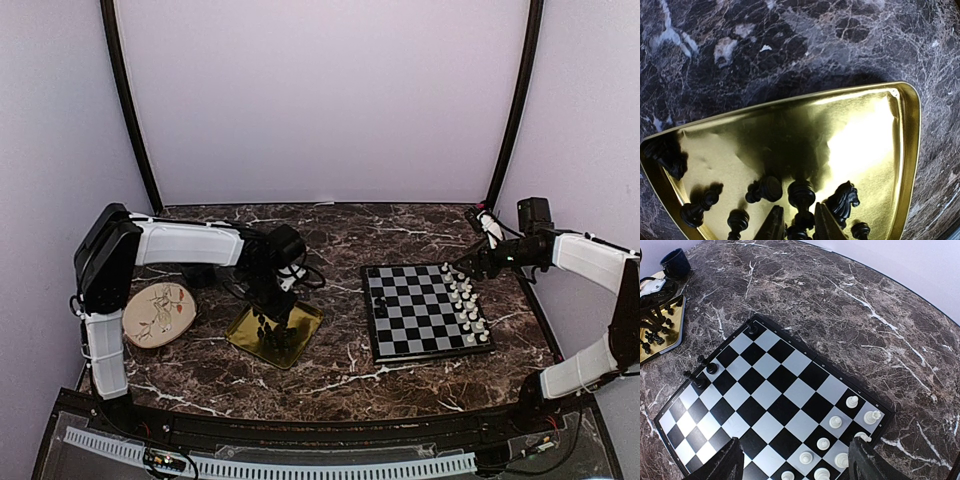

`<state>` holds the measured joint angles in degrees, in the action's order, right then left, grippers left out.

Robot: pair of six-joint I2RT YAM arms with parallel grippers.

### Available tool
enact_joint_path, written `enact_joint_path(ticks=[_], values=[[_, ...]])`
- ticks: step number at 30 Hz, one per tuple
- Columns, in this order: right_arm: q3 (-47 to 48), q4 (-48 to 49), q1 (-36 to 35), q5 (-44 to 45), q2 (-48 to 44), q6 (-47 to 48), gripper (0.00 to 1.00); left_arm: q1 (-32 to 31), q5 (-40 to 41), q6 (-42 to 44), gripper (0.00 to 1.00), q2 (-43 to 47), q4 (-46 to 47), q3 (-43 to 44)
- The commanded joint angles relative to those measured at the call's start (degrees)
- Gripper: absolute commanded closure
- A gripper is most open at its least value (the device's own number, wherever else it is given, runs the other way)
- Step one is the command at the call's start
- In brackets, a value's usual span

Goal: Set up the chess pieces on the board
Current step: Pick up the rook from the storage box.

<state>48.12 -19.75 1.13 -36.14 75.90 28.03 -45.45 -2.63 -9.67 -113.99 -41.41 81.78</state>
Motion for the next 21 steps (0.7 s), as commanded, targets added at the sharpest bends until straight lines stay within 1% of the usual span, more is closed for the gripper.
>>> enact_joint_path(ticks=[1,6,12,17,21], values=[[1.3,0.6,-0.4,0.3,0.1,0.3,0.28,-0.6,-0.4,0.2,0.78,0.0,-0.3,1.9],[1.2,0.6,-0.4,0.2,0.0,0.2,0.28,-1.0,-0.5,0.4,0.81,-0.1,-0.3,2.4],[1.2,0.6,-0.3,0.3,-0.3,0.2,0.28,-1.1,-0.1,0.4,0.80,-0.8,-0.3,3.2],[1.2,0.6,-0.4,0.2,-0.5,0.2,0.28,-1.2,0.2,0.4,0.85,-1.4,-0.6,3.6],[1.2,0.6,-0.3,0.3,-0.5,0.1,0.28,-1.2,0.7,0.4,0.86,-1.6,-0.7,3.8]])
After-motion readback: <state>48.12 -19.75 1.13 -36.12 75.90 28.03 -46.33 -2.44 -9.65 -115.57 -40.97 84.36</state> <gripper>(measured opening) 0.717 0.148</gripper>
